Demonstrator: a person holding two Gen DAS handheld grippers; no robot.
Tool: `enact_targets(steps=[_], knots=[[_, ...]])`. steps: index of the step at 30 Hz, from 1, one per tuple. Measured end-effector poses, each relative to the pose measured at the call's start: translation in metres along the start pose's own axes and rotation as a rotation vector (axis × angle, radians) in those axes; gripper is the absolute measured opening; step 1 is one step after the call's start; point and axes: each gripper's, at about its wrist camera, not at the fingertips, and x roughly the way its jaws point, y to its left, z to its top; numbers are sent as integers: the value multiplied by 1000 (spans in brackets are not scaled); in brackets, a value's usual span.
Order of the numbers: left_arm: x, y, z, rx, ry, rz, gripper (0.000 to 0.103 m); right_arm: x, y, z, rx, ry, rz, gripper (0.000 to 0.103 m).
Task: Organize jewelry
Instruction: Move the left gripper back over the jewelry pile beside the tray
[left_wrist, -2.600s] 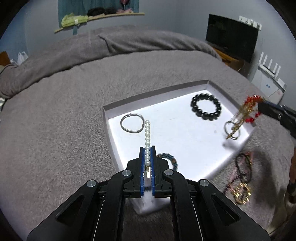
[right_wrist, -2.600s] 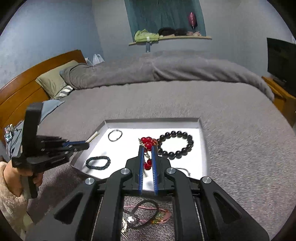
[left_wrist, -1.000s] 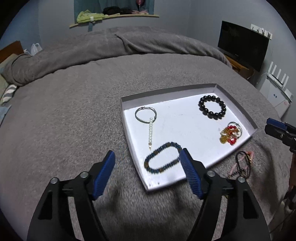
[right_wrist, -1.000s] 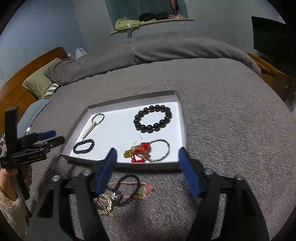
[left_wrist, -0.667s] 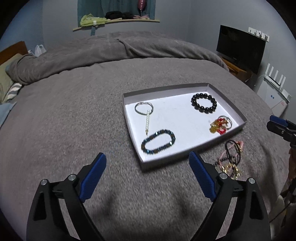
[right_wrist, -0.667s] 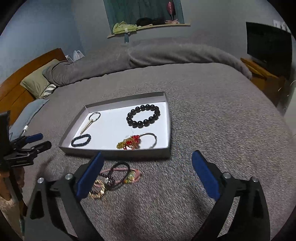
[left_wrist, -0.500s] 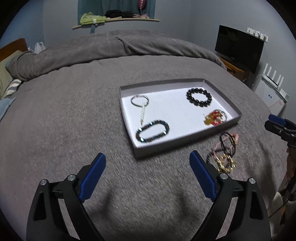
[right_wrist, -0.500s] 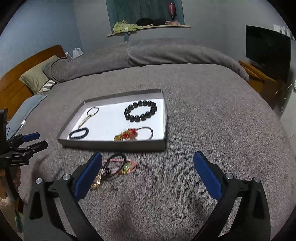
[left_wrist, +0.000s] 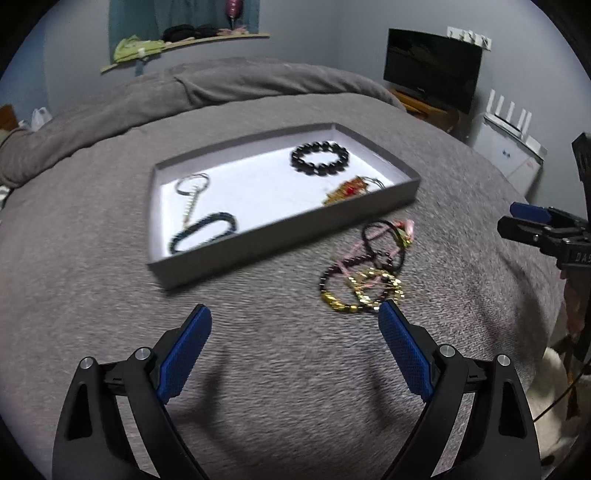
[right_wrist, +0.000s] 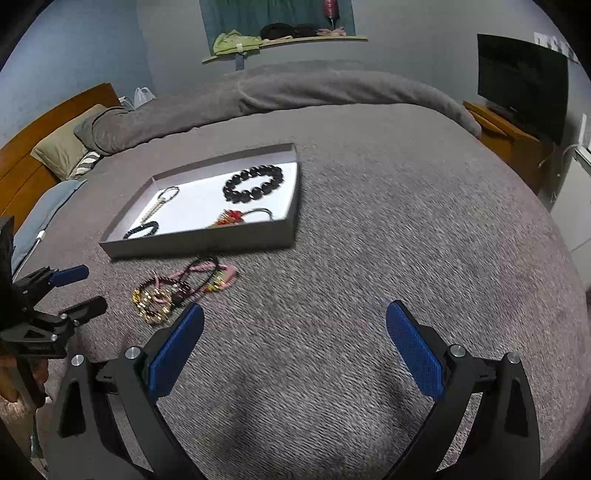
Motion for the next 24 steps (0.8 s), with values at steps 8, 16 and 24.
enact_targets(steps=[8, 16, 24], knots=[[15, -34, 2, 70, -21, -53, 88, -3, -17, -11, 30, 14, 0, 97], [34, -48, 4, 117, 2, -68, 65, -4, -21, -13, 38, 9, 10, 97], [35, -50, 3, 154, -8, -59, 59, -3, -21, -13, 44, 15, 20, 97]])
